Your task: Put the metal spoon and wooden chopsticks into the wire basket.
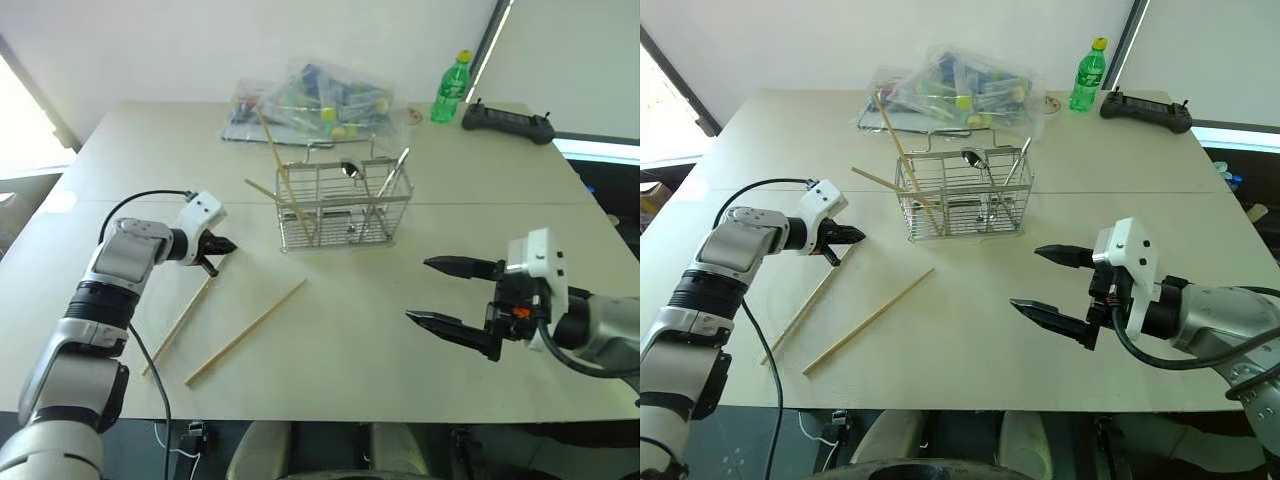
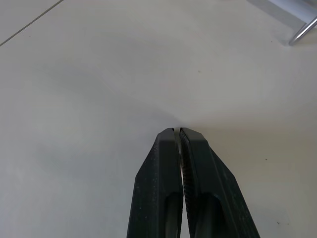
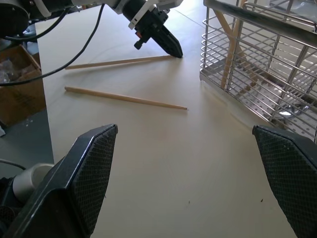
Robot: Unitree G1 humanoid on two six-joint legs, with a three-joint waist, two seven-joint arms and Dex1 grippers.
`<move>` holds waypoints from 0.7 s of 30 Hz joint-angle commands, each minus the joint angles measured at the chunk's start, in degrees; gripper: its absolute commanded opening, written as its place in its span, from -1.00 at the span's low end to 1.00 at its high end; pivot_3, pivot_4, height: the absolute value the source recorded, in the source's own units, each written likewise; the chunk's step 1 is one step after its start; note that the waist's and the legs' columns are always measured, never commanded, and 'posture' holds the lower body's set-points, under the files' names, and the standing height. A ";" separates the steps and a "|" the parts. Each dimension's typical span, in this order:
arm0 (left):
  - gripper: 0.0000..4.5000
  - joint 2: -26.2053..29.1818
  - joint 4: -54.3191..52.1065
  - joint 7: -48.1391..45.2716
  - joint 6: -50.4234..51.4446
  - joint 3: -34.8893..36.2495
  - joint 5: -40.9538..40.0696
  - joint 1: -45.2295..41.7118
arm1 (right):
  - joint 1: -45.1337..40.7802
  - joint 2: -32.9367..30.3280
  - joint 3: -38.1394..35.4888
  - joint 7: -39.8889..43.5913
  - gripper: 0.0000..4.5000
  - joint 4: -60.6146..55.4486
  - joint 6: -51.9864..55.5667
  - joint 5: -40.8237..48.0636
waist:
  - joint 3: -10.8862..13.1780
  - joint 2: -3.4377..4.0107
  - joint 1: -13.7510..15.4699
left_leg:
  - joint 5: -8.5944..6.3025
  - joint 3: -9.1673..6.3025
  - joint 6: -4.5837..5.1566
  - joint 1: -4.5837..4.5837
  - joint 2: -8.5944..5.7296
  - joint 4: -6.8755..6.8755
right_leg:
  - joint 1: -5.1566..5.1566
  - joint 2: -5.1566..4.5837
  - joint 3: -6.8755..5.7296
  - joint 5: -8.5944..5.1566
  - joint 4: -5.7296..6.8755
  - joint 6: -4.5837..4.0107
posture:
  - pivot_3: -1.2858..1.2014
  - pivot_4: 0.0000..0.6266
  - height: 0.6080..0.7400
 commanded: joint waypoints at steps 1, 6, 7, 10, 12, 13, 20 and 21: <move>-0.99 0.02 -0.38 1.25 2.58 1.57 0.21 0.29 | -0.57 -0.71 -2.22 0.32 1.00 -0.20 -0.39 1.67 | 0.00 -0.01 -0.08 | 0.00 0.00 0.00 -0.01 0.00 0.00 | -0.01 0.00 0.00 0.00 0.00 0.00 | 0.03 -0.52 0.87; -0.99 0.88 -0.48 2.59 5.12 5.35 -1.32 -0.74 | -0.64 -1.25 -2.40 0.63 1.00 0.57 -0.30 1.63 | 0.03 -0.04 -0.25 | 0.00 0.01 0.00 0.03 0.03 0.02 | 0.00 0.02 0.00 -0.02 0.03 -0.04 | 0.03 -0.52 0.87; -0.99 1.01 -0.26 2.75 5.82 6.17 -1.79 -1.00 | -0.74 -1.34 -2.40 0.68 1.00 0.68 -0.30 1.70 | 0.04 -0.06 -0.28 | 0.00 0.01 0.00 0.03 0.04 0.02 | -0.02 0.04 0.00 -0.05 0.04 -0.08 | 0.03 -0.52 0.87; -0.99 1.45 -0.67 2.82 6.42 6.56 -1.73 -0.68 | -1.28 -1.52 -1.84 0.59 1.00 1.04 -0.47 1.70 | 0.05 -0.06 -0.17 | 0.00 0.00 0.00 0.01 0.04 0.00 | -0.05 0.04 0.00 -0.02 0.04 -0.06 | 0.03 -0.52 0.87; -0.99 1.30 -1.30 3.26 6.84 6.75 -1.64 -0.42 | -1.67 -1.54 -1.41 0.59 1.00 1.46 -0.62 1.42 | 0.05 -0.06 -0.15 | 0.00 0.01 0.00 -0.05 0.02 0.00 | -0.08 0.03 0.00 0.01 0.00 -0.01 | 0.03 -0.52 0.87; -0.99 1.25 -1.55 3.46 7.15 6.96 -1.77 -0.44 | -1.87 -1.54 -1.24 0.56 1.00 1.60 -0.63 1.33 | 0.05 -0.07 -0.11 | 0.00 0.01 0.00 -0.09 0.01 0.00 | -0.10 0.02 0.00 0.01 -0.01 0.00 | 0.03 -0.52 0.87; -0.99 2.67 -0.72 6.08 10.90 13.44 -5.13 -6.57 | -1.82 -0.88 -1.21 0.09 1.00 1.30 -0.51 1.90 | 0.09 -0.15 -0.08 | 0.01 -0.04 -0.01 -0.47 -0.02 0.05 | -0.43 0.04 -0.03 0.04 0.01 0.04 | 0.03 -0.52 0.87; -0.99 2.92 0.01 6.39 12.28 14.13 -5.51 -7.92 | -1.80 -0.88 -1.15 0.10 1.00 1.28 -0.56 1.87 | 0.10 -0.17 -0.06 | 0.02 -0.02 -0.02 -0.52 -0.02 0.08 | -0.44 0.06 -0.06 0.04 0.03 0.04 | 0.03 -0.52 0.87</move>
